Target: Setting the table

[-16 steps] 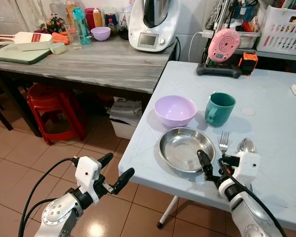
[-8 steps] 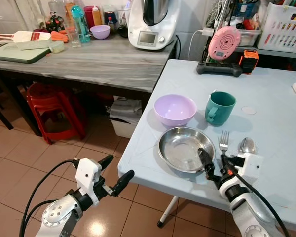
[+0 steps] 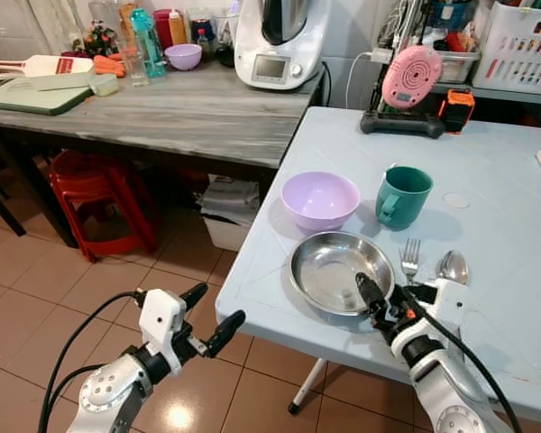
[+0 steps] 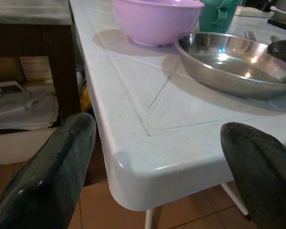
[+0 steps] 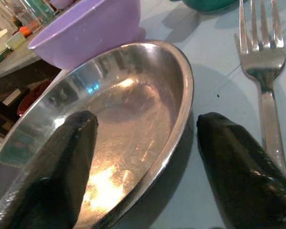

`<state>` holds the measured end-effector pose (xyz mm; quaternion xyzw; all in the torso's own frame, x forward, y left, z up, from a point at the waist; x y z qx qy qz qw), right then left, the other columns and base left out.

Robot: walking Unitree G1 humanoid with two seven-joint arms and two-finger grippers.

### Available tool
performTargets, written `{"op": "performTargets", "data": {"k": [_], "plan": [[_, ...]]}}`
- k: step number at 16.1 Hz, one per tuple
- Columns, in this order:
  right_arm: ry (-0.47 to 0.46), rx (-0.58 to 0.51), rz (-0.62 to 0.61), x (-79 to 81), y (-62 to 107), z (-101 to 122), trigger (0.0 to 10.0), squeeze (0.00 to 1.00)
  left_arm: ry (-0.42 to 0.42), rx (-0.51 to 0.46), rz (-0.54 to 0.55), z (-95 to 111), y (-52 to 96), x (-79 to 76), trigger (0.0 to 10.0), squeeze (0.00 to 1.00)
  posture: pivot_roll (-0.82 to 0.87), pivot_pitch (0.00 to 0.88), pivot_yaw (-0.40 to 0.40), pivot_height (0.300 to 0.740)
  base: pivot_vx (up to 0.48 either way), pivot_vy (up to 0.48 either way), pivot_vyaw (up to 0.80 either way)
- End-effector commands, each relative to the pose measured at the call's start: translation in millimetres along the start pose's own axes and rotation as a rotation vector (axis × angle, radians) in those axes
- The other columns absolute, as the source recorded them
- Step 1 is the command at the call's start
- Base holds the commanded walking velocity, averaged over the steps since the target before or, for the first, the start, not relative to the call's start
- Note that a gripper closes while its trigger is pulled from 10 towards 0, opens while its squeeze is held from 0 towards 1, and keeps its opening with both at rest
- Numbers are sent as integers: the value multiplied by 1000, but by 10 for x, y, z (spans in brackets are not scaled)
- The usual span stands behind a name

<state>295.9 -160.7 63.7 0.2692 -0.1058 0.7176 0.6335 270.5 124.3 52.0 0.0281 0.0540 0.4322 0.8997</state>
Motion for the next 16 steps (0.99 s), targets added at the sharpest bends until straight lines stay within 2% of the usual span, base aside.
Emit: {"op": "performTargets", "data": {"k": [1,8,12,16], "plan": [[-14,10,2,11,-24,0,0,0,-8,4,-3,-11,3,9,10000,0,-26,0,52,740,0,0,0],[-51,71,31,85,-37,-101,0,0,-4,-18,-39,2,4,-20,10000,0,-26,0,57,740,0,0,0],[-79,80,-14,15,-51,-125,0,0,14,-44,-94,66,16,-74,10000,0,-23,0,57,740,0,0,0],[-119,68,-57,-34,-75,-117,0,0,10,-52,-103,106,39,-75,10000,0,-22,0,59,740,0,0,0]]}}
Point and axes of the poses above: a point about 5 cm out from each wrist's last joint towards the gripper, its own y axis pointing back from the gripper into the wrist, its own z axis along the axis of the wrist's last joint, x = y × z, the point moved 6 cm from there along -y, pointing out of the wrist towards the gripper, and after that the axes turned 3 degrees about -y, right-handed, at the moved point
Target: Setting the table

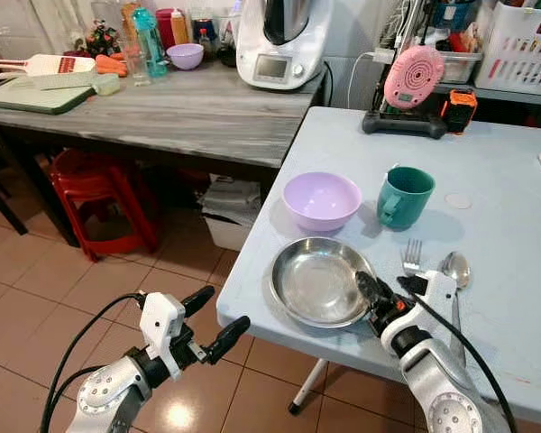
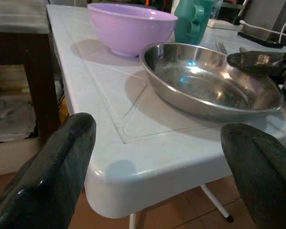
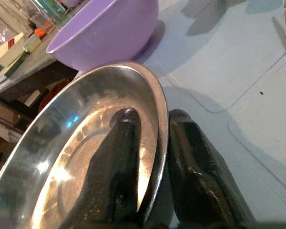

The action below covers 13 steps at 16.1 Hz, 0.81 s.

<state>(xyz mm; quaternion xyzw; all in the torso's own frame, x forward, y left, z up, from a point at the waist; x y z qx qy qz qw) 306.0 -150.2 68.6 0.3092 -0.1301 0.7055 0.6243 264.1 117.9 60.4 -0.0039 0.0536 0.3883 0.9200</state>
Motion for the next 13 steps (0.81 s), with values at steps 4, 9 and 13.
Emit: {"op": "performTargets", "data": {"k": [4,9,13], "plan": [[-107,55,-56,-120,29,-142,0,0,-16,-4,-13,75,32,11,10000,0,-23,0,57,740,0,0,0],[-138,17,-117,-190,8,-95,0,0,-21,-12,-18,117,36,10,10000,0,-22,0,58,740,0,0,0],[-146,-5,-147,-186,-6,-100,10000,0,-40,-23,20,139,31,59,10000,0,-23,0,59,740,0,0,0]]}}
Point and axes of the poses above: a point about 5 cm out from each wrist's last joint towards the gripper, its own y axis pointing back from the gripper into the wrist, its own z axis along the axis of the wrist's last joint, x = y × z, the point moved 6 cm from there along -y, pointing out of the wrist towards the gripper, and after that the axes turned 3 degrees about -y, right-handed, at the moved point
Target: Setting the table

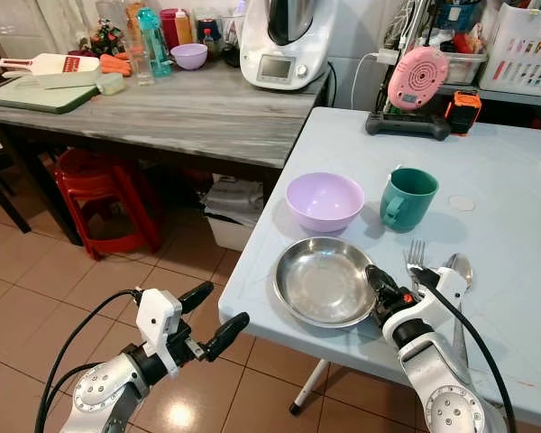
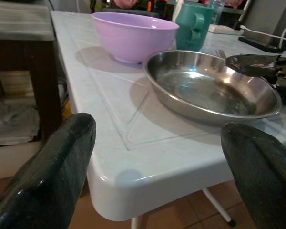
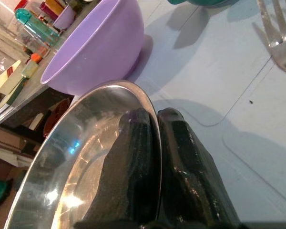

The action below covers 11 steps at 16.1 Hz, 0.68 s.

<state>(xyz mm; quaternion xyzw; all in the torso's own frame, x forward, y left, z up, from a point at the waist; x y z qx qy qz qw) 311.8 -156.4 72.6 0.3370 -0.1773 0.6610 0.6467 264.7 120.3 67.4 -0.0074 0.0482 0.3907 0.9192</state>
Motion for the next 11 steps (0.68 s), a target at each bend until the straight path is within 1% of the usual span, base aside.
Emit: {"op": "performTargets", "data": {"k": [1,2,4,5,6,7,8,9,10,11], "plan": [[-1,38,-91,-183,27,-145,10000,0,-35,-12,19,67,17,52,10000,0,-23,0,59,740,0,0,0],[39,7,-108,-195,17,-114,10000,0,-39,-16,43,71,13,86,10000,0,-26,0,59,740,0,0,0],[58,1,-128,-219,27,-113,10000,0,-47,-27,80,81,13,142,10000,0,-26,0,59,740,0,0,0],[-25,-2,-127,-209,35,-110,10000,0,-60,-40,121,100,10,192,10000,0,-26,0,60,740,0,0,0],[-6,-33,-131,-216,44,-36,10000,0,-47,-42,201,109,-44,310,10000,0,-29,0,60,740,0,0,0],[-7,-44,-132,-214,46,-11,10000,0,-40,-34,244,104,-81,368,10000,0,-29,0,60,740,0,0,0],[10,-58,-135,-209,50,25,10000,0,-26,-15,313,95,-124,452,10000,0,-30,0,61,740,0,0,0],[27,-63,-121,-171,50,42,10000,0,-26,-11,351,114,-136,493,10000,0,-30,0,61,740,0,0,0],[32,-68,-78,-64,56,70,10000,0,-9,-17,365,138,-161,501,10000,0,-33,0,56,740,0,0,0],[49,-83,-42,20,68,114,10000,0,4,-25,352,162,-183,483,10000,0,-34,0,55,740,0,0,0]]}}
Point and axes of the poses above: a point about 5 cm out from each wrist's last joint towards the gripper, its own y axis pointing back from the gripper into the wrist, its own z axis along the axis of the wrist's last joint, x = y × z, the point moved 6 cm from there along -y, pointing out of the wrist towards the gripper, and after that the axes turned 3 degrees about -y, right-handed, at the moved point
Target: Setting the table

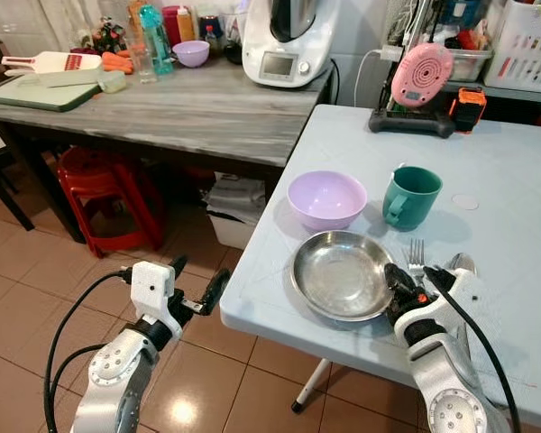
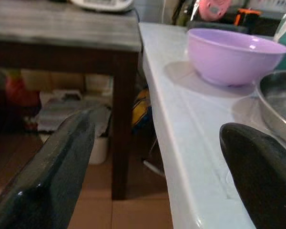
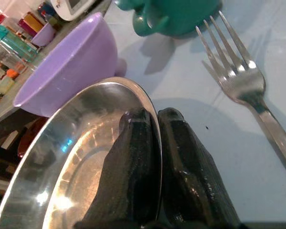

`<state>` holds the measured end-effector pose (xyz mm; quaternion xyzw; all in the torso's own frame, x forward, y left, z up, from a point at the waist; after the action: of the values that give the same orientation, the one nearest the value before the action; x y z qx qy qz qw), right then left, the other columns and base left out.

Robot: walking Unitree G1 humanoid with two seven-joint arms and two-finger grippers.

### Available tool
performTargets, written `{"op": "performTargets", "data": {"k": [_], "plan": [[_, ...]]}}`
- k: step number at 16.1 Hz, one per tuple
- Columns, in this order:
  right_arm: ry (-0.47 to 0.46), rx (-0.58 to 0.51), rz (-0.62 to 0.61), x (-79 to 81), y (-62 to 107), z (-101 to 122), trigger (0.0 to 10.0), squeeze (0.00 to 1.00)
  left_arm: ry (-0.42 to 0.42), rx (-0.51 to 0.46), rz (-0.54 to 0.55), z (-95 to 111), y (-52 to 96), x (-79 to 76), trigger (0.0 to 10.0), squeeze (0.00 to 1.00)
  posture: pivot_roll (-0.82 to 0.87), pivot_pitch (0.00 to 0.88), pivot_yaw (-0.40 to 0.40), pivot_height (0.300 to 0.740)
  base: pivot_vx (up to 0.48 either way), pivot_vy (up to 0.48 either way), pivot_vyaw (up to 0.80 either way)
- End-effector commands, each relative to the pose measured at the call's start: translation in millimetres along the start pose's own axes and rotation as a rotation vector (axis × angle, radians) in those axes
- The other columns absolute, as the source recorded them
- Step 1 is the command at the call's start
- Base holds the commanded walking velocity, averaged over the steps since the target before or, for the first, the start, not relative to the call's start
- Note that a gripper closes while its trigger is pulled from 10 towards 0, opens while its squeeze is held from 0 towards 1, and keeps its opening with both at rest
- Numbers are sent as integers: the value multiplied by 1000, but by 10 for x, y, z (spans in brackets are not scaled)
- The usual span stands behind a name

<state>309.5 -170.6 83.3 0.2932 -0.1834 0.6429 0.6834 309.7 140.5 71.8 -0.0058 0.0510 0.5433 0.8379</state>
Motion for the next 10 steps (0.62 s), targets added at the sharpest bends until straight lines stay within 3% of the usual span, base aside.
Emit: {"op": "performTargets", "data": {"k": [1,10], "plan": [[21,-5,56,147,42,14,10000,0,0,-25,-11,103,-23,-2,10000,0,-36,0,56,740,0,0,0],[68,-15,75,176,94,43,10000,0,23,-28,-8,157,-97,-74,10000,0,-46,0,56,740,0,283,-72]]}}
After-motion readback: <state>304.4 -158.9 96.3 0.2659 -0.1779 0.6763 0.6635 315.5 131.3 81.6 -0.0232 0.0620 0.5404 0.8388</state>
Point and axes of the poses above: a point about 5 cm out from each wrist's last joint towards the gripper, its own y axis pointing back from the gripper into the wrist, its own z axis along the axis of the wrist's last joint, x = y × z, the point moved 6 cm from there along -y, pointing out of the wrist towards the gripper, and after that the axes turned 3 degrees about -y, right-handed, at the moved point
